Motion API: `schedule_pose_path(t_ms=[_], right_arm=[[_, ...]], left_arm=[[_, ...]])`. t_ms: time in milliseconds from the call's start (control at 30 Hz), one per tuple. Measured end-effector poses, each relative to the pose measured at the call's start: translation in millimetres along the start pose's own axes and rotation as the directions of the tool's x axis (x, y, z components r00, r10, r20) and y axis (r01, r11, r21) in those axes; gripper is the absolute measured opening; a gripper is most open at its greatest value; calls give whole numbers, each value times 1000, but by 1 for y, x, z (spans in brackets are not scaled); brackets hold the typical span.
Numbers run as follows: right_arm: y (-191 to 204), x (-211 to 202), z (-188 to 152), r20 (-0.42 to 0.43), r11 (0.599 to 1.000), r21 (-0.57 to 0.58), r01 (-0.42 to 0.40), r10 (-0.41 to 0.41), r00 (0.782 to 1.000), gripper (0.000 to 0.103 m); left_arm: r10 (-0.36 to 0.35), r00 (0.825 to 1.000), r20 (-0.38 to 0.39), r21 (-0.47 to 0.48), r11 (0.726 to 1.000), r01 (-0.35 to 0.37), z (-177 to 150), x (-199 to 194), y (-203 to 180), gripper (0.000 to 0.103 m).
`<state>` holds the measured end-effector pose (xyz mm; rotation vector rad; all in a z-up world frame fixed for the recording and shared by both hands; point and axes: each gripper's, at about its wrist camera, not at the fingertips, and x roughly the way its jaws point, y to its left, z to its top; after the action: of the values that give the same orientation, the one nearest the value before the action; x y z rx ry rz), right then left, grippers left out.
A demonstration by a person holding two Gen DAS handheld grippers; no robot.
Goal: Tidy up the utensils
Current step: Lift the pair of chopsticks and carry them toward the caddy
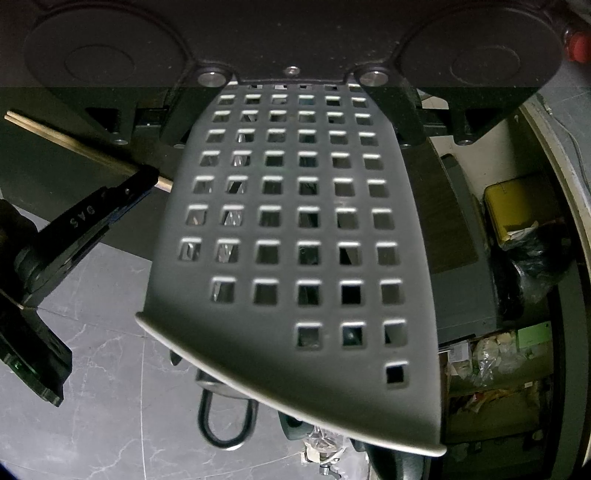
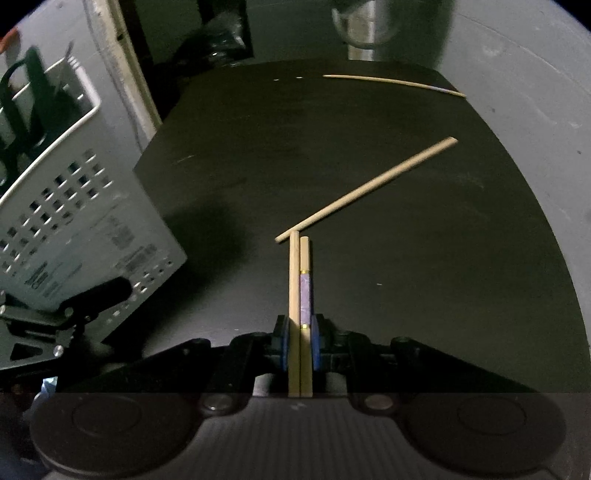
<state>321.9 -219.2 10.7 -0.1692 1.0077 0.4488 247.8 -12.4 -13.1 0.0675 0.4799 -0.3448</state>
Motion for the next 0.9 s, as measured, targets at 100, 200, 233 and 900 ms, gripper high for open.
schedule_pose_path(t_ms=[100, 200, 233, 900], right_arm=[[11, 2, 2, -17, 998, -56, 28, -29, 999, 15], [12, 4, 8, -32, 998, -60, 23, -25, 999, 16], [14, 6, 10, -34, 998, -58, 19, -21, 999, 16], [28, 19, 31, -56, 996, -84, -42, 37, 998, 15]], left_arm=[[-1, 1000, 0, 0, 1000, 1, 0, 0, 0, 76], [0, 1000, 0, 0, 1000, 0, 0, 0, 0, 76], [0, 1000, 0, 1, 1000, 0, 0, 0, 0, 76], [-4, 1000, 1, 5, 1000, 4, -1, -1, 0, 76]])
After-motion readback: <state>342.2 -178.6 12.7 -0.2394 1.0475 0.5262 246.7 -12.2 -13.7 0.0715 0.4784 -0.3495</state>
